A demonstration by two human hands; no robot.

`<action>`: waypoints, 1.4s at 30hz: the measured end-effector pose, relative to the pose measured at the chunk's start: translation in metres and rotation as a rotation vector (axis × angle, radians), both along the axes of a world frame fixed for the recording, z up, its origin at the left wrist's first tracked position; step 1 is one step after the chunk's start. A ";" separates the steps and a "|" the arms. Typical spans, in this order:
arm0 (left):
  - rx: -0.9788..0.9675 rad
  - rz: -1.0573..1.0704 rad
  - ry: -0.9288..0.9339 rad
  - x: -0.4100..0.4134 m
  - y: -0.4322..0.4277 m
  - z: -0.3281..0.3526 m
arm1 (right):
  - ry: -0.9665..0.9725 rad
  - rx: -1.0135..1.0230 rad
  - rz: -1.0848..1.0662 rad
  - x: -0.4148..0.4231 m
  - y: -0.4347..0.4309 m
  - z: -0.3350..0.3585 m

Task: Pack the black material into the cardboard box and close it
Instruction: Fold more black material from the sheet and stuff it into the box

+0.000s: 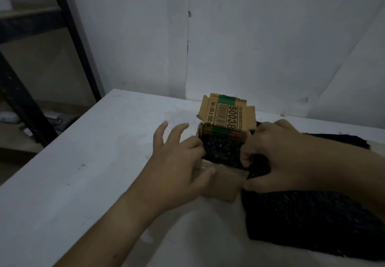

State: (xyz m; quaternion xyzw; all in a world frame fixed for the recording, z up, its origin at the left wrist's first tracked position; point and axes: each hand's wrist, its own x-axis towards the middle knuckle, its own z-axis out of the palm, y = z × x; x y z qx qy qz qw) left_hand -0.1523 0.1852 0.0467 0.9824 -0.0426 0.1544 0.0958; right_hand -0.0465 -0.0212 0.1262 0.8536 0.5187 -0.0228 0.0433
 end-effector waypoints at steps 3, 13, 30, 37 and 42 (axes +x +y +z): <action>0.130 -0.015 0.071 0.006 -0.004 0.009 | -0.002 0.000 -0.020 -0.002 0.000 -0.003; 0.144 -0.029 0.199 0.025 -0.005 0.013 | 0.067 -0.329 -0.028 -0.001 0.015 -0.033; 0.050 -0.188 0.106 0.014 -0.015 0.013 | 0.108 -0.139 0.021 -0.002 0.010 -0.038; -0.062 -0.087 0.178 0.052 0.007 0.035 | 0.002 0.098 -0.186 0.036 0.014 -0.008; 0.176 -0.071 0.516 0.098 0.003 0.055 | 0.107 -0.193 -0.379 0.048 0.043 -0.017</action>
